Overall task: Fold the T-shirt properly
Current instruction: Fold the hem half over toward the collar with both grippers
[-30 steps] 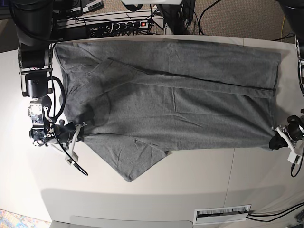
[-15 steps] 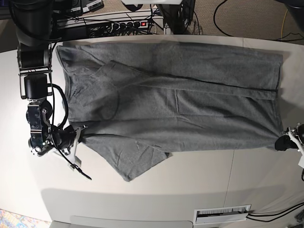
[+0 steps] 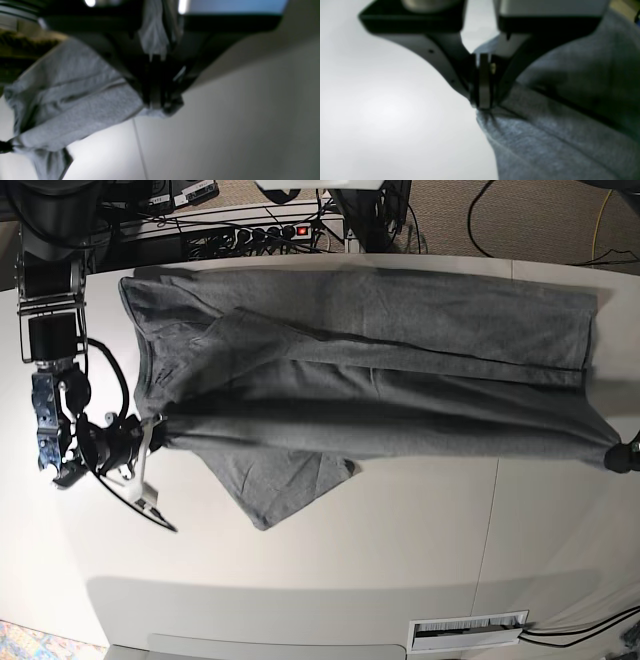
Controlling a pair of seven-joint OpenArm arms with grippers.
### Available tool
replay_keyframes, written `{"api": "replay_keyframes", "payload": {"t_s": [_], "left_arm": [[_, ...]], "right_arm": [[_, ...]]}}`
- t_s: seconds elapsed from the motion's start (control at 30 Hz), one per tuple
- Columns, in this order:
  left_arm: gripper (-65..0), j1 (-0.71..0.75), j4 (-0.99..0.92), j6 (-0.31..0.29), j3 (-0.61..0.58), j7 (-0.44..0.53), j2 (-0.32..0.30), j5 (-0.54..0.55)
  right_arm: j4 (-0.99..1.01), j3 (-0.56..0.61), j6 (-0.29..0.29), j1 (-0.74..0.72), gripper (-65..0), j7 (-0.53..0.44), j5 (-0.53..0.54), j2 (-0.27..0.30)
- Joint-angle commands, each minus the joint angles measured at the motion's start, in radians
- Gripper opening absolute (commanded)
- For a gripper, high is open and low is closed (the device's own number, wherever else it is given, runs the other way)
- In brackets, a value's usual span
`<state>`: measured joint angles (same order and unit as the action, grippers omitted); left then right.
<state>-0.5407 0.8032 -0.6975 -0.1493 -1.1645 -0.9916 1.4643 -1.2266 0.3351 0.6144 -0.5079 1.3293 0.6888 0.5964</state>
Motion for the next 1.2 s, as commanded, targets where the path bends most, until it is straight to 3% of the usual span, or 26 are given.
{"api": "replay_keyframes", "payload": {"t_s": [0.0,0.2,0.67,1.17], "left_arm": [[-65.0,-0.008,0.007,-0.001,0.01,-0.007,-0.039,0.019],[-65.0,0.095,0.007,-0.001,0.01,-0.025,-0.045,0.019],[-65.0,0.3,0.011,-0.001,0.01,-0.024,-0.083,0.019],[-65.0,0.442,0.084,-0.001,0.01,0.015,-0.075,0.019]], "right_arm": [[-0.059,-0.011,-0.002,-0.01,-65.0,0.014,0.0,0.029],[-0.275,-0.047,-0.002,0.126,-65.0,0.026,-0.028,0.069],[-0.472,-0.385,-0.001,0.44,-65.0,0.015,0.003,0.068],[-0.488,-0.402,0.0,0.492,-65.0,0.014,-0.002,0.068]]}}
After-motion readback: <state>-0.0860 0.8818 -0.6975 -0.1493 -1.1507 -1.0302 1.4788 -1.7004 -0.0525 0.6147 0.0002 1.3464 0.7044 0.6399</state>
